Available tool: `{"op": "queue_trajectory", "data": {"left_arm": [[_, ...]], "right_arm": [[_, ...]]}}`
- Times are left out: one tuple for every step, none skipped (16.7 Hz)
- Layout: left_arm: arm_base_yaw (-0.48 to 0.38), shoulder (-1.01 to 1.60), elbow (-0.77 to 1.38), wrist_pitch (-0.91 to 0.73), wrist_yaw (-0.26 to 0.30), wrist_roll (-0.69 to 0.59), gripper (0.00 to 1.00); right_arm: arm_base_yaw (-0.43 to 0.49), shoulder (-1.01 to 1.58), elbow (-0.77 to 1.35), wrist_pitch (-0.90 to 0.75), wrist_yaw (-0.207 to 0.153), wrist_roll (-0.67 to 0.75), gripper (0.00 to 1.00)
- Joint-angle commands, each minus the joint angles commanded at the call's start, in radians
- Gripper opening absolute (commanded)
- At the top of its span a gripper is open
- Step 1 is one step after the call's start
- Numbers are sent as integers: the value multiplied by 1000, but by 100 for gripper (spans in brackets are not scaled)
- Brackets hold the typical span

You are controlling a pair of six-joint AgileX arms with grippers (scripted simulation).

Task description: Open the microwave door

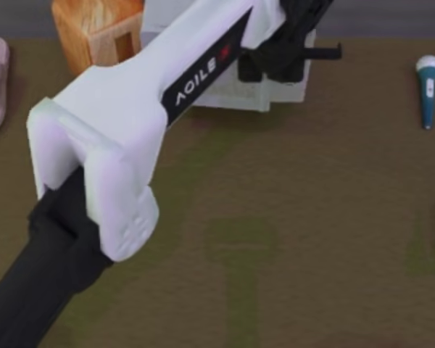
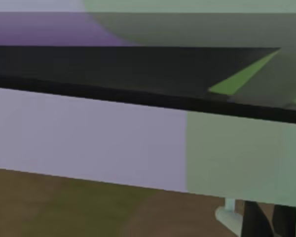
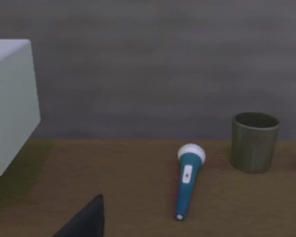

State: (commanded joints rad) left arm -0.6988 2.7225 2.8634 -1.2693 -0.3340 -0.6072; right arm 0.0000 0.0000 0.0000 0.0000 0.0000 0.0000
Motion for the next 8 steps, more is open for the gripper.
{"op": "queue_trajectory", "data": {"left_arm": [[3, 7, 23, -23, 9, -5, 0], [5, 11, 36, -36, 15, -7, 0], [5, 12, 39, -40, 16, -8, 0], [5, 12, 39, -40, 16, -8, 0], [5, 12, 39, -40, 16, -8, 0], [5, 12, 39, -40, 16, -8, 0], [5, 12, 39, -40, 16, -8, 0], [5, 12, 39, -40, 16, -8, 0]], "right_arm": [[0, 0, 0, 0, 0, 0, 100], [0, 0, 0, 0, 0, 0, 100], [0, 0, 0, 0, 0, 0, 100], [0, 0, 0, 0, 0, 0, 100], [0, 0, 0, 0, 0, 0, 100], [0, 0, 0, 0, 0, 0, 100], [0, 0, 0, 0, 0, 0, 100], [0, 0, 0, 0, 0, 0, 100]]}}
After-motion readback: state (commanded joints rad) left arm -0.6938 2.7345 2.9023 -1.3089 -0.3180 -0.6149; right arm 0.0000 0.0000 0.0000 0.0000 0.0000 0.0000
